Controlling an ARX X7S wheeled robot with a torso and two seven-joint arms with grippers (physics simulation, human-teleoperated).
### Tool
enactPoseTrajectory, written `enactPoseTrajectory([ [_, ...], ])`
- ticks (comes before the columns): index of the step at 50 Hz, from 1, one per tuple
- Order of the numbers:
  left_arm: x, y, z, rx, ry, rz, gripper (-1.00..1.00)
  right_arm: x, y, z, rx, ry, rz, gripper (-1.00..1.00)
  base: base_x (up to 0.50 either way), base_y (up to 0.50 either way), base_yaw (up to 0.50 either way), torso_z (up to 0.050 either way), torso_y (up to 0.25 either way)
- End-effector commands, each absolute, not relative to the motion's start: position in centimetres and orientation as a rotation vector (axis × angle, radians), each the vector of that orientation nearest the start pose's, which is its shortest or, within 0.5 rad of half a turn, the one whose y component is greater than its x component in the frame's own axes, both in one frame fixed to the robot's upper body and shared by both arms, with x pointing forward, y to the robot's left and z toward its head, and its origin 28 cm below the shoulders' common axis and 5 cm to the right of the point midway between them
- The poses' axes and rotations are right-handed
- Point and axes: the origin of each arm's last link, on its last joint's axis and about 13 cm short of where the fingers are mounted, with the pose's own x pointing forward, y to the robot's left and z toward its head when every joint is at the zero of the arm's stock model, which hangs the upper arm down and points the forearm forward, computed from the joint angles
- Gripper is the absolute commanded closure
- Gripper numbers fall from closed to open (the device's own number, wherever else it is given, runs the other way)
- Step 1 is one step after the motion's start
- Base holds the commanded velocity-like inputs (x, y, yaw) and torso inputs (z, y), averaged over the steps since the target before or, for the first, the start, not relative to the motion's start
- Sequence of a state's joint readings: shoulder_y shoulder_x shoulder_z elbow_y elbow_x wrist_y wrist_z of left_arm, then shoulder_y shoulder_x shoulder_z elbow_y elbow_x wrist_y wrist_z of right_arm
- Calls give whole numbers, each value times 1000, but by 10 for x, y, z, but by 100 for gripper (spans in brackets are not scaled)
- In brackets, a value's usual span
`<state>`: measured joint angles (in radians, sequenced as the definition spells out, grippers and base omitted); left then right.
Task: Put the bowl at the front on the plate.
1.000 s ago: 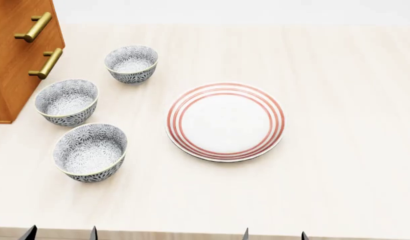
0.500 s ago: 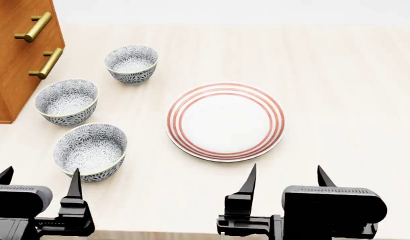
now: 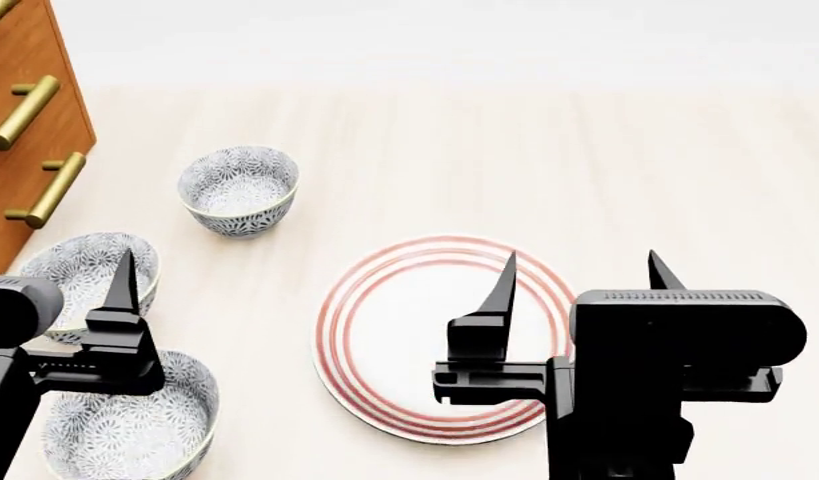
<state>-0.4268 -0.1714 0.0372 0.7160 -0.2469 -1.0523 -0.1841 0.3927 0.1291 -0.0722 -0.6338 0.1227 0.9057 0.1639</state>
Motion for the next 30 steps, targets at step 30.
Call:
enactPoseTrajectory([
  [30,217,214,161,-194,358,-61,-100,243,-104,168,-63,-132,-49,-100,208,0,0,0,1],
])
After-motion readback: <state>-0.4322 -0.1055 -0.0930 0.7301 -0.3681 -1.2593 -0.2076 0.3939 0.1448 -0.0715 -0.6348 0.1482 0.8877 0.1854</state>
